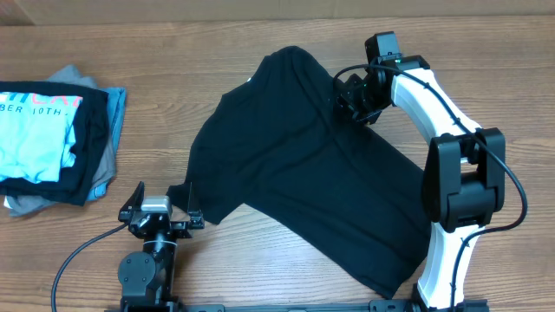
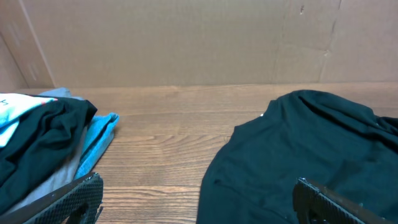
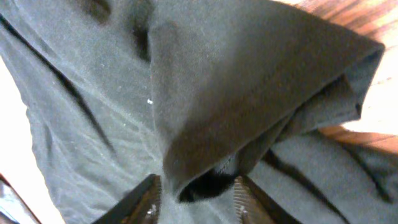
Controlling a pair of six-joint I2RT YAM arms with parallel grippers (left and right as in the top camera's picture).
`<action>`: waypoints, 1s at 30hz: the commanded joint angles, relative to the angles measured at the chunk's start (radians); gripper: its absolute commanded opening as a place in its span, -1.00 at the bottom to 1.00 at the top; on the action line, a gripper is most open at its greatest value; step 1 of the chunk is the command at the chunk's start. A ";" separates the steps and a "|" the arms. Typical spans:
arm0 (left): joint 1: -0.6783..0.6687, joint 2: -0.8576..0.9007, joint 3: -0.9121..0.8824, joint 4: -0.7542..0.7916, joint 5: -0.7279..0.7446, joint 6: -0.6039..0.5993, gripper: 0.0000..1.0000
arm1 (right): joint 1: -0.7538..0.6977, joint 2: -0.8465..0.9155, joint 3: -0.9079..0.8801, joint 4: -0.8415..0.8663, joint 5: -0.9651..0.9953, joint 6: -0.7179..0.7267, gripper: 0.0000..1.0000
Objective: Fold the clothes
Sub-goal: 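Grasp the t-shirt's upper right corner with the right gripper, then pull the corner up and rightward to spread the shirt, release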
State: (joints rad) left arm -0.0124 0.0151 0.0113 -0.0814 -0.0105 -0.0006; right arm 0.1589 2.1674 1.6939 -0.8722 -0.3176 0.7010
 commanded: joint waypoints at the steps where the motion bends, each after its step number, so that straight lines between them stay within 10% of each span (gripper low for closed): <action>1: 0.006 -0.011 -0.005 0.003 0.010 -0.010 1.00 | 0.006 0.003 -0.006 0.030 0.010 0.006 -0.34; 17: 0.006 -0.011 -0.005 0.003 0.010 -0.010 1.00 | 0.006 0.003 -0.006 0.055 0.010 0.006 -0.92; 30: 0.006 -0.011 -0.005 0.003 0.010 -0.010 1.00 | -0.005 0.002 0.082 0.055 0.104 -0.169 -0.92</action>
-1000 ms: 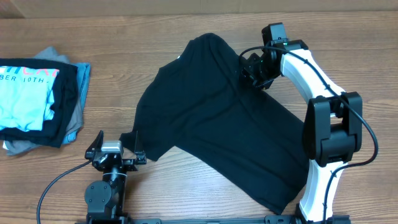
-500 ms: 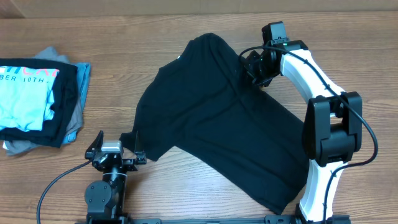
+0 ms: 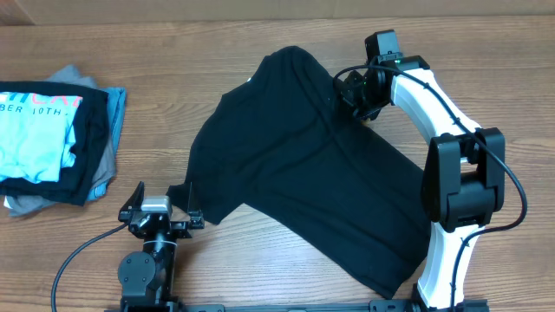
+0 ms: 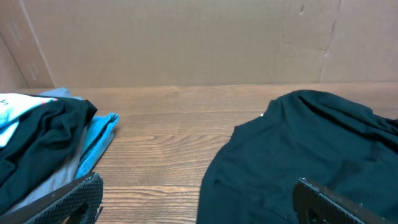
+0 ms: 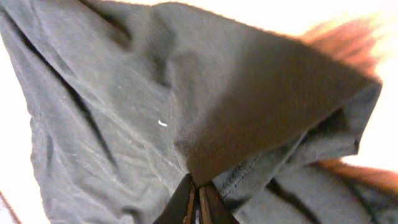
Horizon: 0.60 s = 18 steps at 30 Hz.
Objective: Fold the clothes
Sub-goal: 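Pull the corner up and rightward to spread the shirt, release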
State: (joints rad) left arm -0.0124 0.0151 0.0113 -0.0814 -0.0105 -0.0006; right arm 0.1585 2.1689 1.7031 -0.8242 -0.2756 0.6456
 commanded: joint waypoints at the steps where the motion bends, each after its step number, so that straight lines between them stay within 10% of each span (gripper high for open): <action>1: 0.006 -0.011 -0.005 0.003 0.010 -0.010 1.00 | -0.005 0.001 0.099 0.005 0.086 -0.148 -0.92; 18: 0.006 -0.011 -0.005 0.003 0.010 -0.010 1.00 | -0.014 0.001 0.336 0.210 0.530 -0.489 -0.92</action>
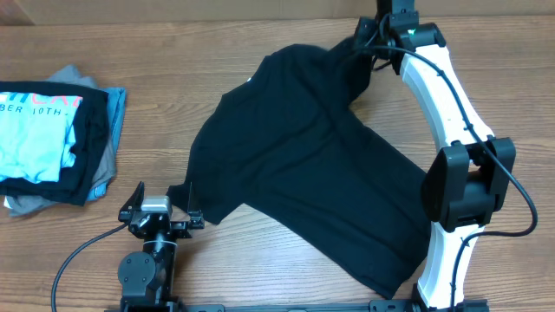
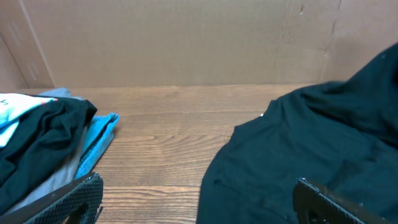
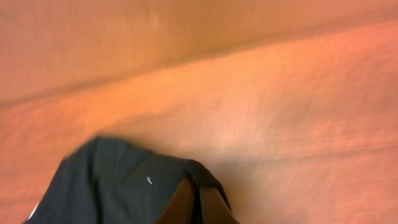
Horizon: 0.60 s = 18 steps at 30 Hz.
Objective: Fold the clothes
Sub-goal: 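Pull the corner up and rightward to spread the shirt, release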
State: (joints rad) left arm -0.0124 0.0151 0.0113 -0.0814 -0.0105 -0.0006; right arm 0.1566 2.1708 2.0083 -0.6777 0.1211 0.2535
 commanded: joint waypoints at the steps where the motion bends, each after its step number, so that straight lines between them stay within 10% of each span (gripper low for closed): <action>1: 0.006 -0.011 -0.005 0.003 0.010 -0.010 1.00 | -0.016 -0.001 0.027 0.097 0.144 -0.103 -0.92; 8: 0.006 -0.011 -0.005 0.003 0.010 -0.010 1.00 | -0.057 -0.001 0.027 0.306 0.148 -0.105 -0.92; 9: 0.006 -0.011 -0.005 0.003 0.010 -0.010 1.00 | -0.064 0.001 0.026 0.330 0.148 -0.105 -0.79; 13: 0.006 -0.011 -0.005 0.003 0.010 -0.010 1.00 | -0.088 0.014 0.026 0.397 0.147 -0.105 1.00; 18: 0.006 -0.011 -0.005 0.003 0.010 -0.010 1.00 | -0.114 0.032 0.027 0.365 0.147 -0.105 1.00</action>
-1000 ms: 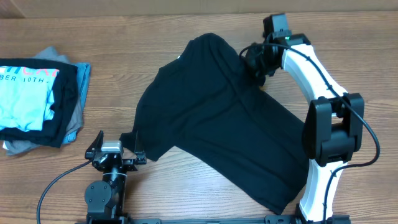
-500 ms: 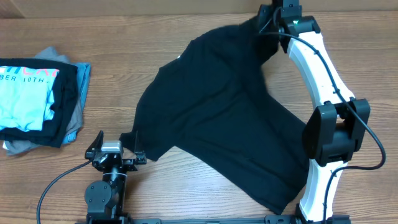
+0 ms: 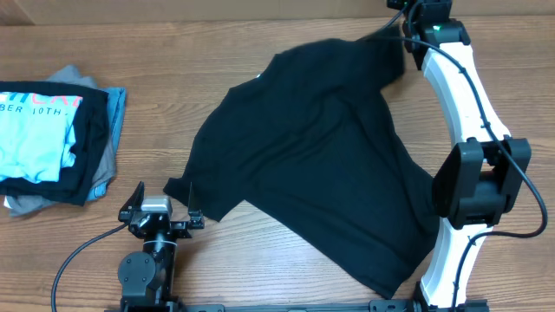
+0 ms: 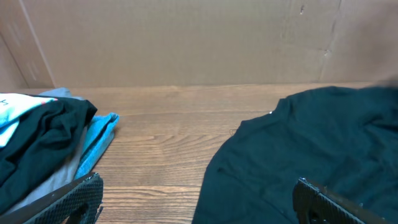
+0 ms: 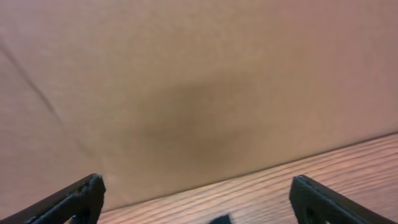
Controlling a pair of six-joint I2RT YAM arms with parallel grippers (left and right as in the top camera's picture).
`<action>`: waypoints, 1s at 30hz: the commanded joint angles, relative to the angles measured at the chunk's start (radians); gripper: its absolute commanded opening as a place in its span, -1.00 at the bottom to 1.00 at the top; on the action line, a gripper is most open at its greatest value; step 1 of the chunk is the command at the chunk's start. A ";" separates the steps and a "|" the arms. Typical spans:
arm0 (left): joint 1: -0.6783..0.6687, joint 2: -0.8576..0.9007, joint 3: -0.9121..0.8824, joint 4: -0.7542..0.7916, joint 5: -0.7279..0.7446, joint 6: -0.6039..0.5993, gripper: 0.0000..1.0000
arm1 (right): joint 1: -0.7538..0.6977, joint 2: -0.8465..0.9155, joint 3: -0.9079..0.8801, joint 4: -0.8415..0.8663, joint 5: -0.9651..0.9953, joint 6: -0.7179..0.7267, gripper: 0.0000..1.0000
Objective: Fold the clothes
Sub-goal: 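Pull the corner up and rightward to spread the shirt, release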
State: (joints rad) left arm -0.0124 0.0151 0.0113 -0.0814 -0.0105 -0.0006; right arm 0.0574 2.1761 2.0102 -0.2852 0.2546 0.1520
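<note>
A black T-shirt (image 3: 303,156) lies spread over the middle of the wooden table (image 3: 173,52), its far right corner reaching toward the back edge. My right gripper (image 3: 406,12) stands open just beyond that corner. In the right wrist view the right gripper (image 5: 196,185) has its jaws wide apart and empty, with only a scrap of the black shirt (image 5: 221,219) at the bottom edge. My left gripper (image 3: 160,211) rests open at the front left, beside the shirt's near sleeve. The left wrist view shows the left gripper (image 4: 198,186) open and the shirt (image 4: 311,143) ahead on the right.
A stack of folded clothes (image 3: 52,139) sits at the table's left edge, topped by a light blue printed shirt; the stack (image 4: 43,137) also shows in the left wrist view. A cardboard wall (image 4: 186,43) closes off the back, and the same wall (image 5: 186,93) fills the right wrist view.
My right gripper was shut on the shirt's far right fold, held up near the back edge. Now it is open, farther right, and the fold lies spread on the table. Left arm unmoved.
My right gripper stood open around a bunched fold at the shirt's upper right. Then it was shut on that fold. Later it held the fold near the back wall. Now the fold is let go and that part of the shirt lies flatter and wider.
</note>
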 commanded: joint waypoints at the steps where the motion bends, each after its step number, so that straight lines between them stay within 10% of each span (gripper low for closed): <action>1: 0.006 -0.011 -0.005 0.003 0.010 -0.010 1.00 | -0.021 0.021 0.027 -0.067 0.014 -0.003 1.00; 17: 0.006 -0.011 -0.005 0.003 0.010 -0.010 1.00 | -0.121 -0.177 0.021 -1.150 -0.107 0.223 1.00; 30: 0.006 -0.011 -0.005 0.003 0.010 -0.010 1.00 | -0.182 -0.177 -0.146 -1.347 -0.130 0.294 0.75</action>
State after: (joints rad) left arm -0.0124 0.0132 0.0109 -0.0814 -0.0105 -0.0006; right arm -0.1337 2.0113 1.9224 -1.6245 0.1452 0.4255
